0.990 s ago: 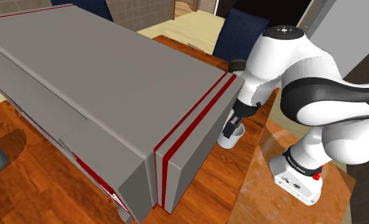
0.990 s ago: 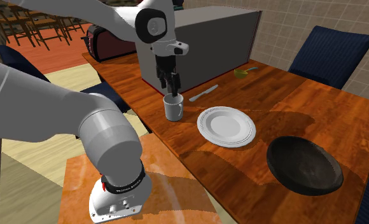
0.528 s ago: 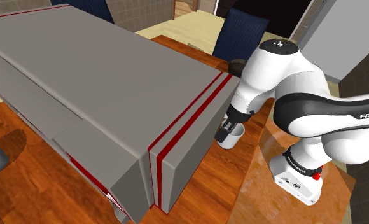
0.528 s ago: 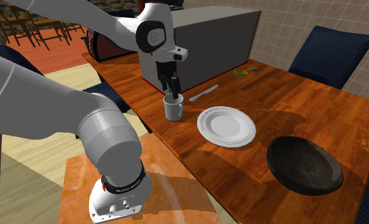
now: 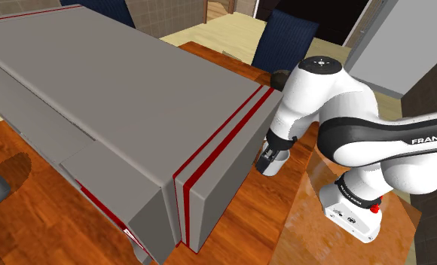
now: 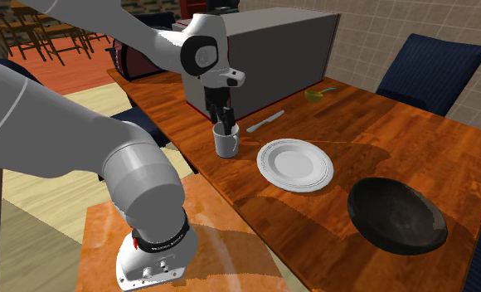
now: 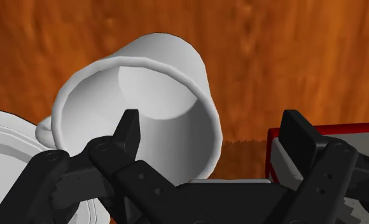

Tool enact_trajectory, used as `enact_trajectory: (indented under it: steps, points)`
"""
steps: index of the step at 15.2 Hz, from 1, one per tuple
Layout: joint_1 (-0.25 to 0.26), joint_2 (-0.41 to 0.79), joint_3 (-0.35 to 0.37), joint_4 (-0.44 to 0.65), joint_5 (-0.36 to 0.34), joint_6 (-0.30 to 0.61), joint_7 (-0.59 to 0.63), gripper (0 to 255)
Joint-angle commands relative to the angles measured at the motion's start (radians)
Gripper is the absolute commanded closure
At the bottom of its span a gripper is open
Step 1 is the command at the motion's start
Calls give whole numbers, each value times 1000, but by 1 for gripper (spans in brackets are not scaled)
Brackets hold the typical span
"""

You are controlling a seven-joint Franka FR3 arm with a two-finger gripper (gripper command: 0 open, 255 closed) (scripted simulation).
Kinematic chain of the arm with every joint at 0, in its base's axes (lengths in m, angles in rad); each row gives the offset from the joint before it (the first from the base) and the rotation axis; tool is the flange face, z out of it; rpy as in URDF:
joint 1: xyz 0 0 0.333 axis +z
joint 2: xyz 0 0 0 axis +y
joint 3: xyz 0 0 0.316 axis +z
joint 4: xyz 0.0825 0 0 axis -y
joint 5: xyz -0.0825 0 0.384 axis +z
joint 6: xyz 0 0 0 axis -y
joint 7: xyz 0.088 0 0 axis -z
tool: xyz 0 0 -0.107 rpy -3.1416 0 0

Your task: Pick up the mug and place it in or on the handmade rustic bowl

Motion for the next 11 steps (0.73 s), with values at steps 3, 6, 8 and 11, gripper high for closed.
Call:
enact_trajectory:
  steps: [3, 6, 8, 11]
  points:
    - [0, 16, 9, -7, -2, -1, 2, 255]
    - [5, 8, 8, -14, 2, -2, 2, 255]
    - [7, 2, 6, -11, 2, -11, 2, 255]
    - [4, -2, -1, 0, -3, -27, 0, 255]
